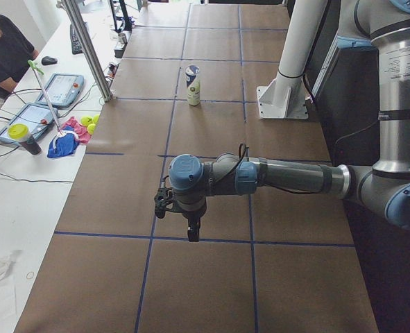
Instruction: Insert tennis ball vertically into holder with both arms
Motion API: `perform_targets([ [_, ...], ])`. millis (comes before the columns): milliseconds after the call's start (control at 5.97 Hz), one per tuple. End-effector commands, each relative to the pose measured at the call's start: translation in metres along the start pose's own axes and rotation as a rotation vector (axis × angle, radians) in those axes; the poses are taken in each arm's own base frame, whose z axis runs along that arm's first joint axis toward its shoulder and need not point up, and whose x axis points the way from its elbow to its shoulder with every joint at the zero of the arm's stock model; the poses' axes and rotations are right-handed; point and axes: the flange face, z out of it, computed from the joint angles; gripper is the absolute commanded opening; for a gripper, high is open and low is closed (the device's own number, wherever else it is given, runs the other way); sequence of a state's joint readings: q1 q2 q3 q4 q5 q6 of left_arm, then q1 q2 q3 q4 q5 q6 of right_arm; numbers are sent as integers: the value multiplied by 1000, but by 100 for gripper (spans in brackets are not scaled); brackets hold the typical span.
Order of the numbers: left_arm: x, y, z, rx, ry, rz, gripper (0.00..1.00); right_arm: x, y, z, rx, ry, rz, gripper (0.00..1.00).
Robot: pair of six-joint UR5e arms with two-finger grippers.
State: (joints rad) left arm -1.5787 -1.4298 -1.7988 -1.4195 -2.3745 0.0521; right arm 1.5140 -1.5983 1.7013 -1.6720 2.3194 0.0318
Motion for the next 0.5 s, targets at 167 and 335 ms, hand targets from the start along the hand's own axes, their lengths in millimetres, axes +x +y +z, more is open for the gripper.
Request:
perform_targets([
  [167, 4, -1, 7, -16, 0, 11, 100, 1, 0, 1, -1, 0, 2, 100],
  [335, 2, -1, 9, -20, -3, 6, 100, 0, 0, 0, 0, 0, 1, 100],
])
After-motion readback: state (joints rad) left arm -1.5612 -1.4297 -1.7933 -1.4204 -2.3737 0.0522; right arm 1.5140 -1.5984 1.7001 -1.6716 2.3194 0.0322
